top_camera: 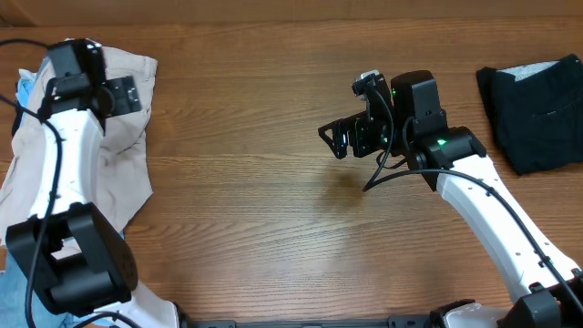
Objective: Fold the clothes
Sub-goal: 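Reach the left gripper to the beige shorts on the pile and grasp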
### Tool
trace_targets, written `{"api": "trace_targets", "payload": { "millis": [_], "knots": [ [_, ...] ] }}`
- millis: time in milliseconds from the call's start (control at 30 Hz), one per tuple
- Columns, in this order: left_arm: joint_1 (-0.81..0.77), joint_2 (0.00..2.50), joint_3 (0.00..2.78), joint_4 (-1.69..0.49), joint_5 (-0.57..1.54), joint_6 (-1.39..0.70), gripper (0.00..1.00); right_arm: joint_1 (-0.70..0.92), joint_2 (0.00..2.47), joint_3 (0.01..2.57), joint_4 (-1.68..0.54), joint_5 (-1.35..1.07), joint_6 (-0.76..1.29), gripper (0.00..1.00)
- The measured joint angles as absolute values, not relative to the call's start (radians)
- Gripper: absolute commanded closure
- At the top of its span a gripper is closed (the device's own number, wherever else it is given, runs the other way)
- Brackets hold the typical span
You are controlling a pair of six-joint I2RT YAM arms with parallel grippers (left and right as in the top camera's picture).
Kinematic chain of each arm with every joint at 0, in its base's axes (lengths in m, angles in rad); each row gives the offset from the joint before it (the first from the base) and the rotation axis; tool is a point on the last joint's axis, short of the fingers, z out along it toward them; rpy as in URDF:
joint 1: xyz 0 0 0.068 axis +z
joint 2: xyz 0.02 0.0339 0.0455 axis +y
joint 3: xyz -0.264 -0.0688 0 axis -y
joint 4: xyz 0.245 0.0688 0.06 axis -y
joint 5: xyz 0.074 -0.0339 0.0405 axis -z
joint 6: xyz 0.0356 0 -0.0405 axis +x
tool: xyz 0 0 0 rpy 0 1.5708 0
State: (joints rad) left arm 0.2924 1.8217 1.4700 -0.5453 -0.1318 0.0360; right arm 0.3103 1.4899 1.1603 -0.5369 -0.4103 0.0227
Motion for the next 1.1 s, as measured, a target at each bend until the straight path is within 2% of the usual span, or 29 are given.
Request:
{"api": "trace_targets", "payload": {
  "millis": [300,400,467,600,633,700,767,833,867,1100],
  "knots": [
    [0.499,1.869,1.471,-0.508,-0.154,0.059,0.14,0.31,1.49,1.16,-0.538,-0.41,0.023,0.0],
    [0.559,1.877,1.473,-0.545,-0.15,0.06,0.25,0.31,1.49,1.16,-0.538,-0.41,0.023,0.0],
    [0.583,1.895,1.474,-0.573,-0.147,0.061,0.26,0.31,1.49,1.16,-0.536,-0.41,0.023,0.0],
    [0.589,1.965,1.475,-0.598,-0.15,0.063,0.35,0.31,1.49,1.16,-0.535,-0.41,0.023,0.0],
    [0.589,1.976,1.475,-0.598,-0.154,0.062,0.37,0.31,1.49,1.16,-0.534,-0.41,0.023,0.0],
    [0.589,1.996,1.475,-0.588,-0.166,0.061,0.6,0.31,1.49,1.16,-0.535,-0.41,0.023,0.0],
    [0.589,2.001,1.475,-0.579,-0.178,0.058,0.7,0.31,1.49,1.16,-0.535,-0.41,0.023,0.0],
    [0.589,2.002,1.475,-0.553,-0.194,0.06,0.9,0.31,1.49,1.16,-0.535,-0.407,0.023,0.0],
    [0.589,2.002,1.475,-0.549,-0.198,0.056,0.96,0.31,1.49,1.16,-0.535,-0.403,0.023,0.0],
    [0.587,2.002,1.475,-0.542,-0.207,0.059,0.96,0.31,1.49,1.16,-0.524,-0.389,0.023,0.0]
  ]
}}
